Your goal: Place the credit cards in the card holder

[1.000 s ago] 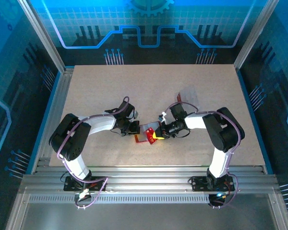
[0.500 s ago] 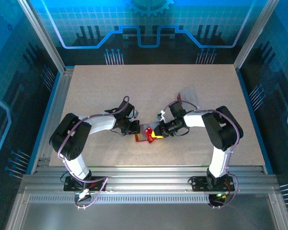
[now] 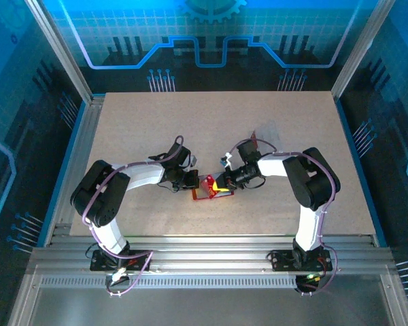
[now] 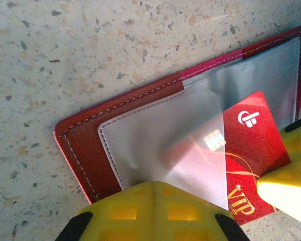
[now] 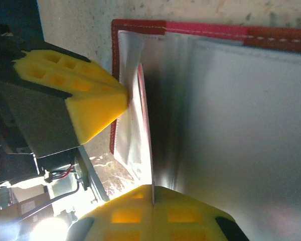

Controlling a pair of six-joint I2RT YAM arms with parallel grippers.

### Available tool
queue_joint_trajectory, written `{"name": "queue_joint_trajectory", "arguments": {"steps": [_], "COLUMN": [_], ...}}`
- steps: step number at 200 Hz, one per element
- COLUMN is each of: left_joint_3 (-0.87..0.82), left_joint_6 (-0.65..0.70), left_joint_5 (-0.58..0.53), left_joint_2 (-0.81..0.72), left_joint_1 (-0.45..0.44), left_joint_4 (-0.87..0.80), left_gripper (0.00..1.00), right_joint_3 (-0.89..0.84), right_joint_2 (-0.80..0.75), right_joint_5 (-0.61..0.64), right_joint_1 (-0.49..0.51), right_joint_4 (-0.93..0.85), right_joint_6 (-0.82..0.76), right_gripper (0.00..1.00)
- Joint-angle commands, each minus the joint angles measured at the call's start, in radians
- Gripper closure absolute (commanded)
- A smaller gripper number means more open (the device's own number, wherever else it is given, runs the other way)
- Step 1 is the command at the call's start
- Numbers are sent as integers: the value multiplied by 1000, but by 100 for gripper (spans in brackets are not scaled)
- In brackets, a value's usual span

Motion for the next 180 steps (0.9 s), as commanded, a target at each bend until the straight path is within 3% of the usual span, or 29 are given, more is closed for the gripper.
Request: {"name": "queue_joint_trajectory", "arguments": {"steps": [1, 65, 139, 180], "left_joint_3": [-37, -43, -43, -48], "left_joint_6": [21, 18, 18, 16], "left_joint_5": [-25, -22, -16, -17], "left_joint_2": [48, 56, 61, 54], "left_joint_1": [9, 9, 9, 8], "left_joint_4": [-46, -41, -38, -37], "left_gripper": [99, 99, 99, 100], "right_joint_3": [-43, -74, -175, -193], "right_joint_2": [-30, -78, -69, -72], "right_joint_5": [78, 175, 204, 227], "right_joint_1": [-1, 17, 46, 61], "right_joint_4": [32, 74, 304, 348], "right_joint_6": [13, 38, 212, 260], "right_gripper": [100, 100, 100, 100]}}
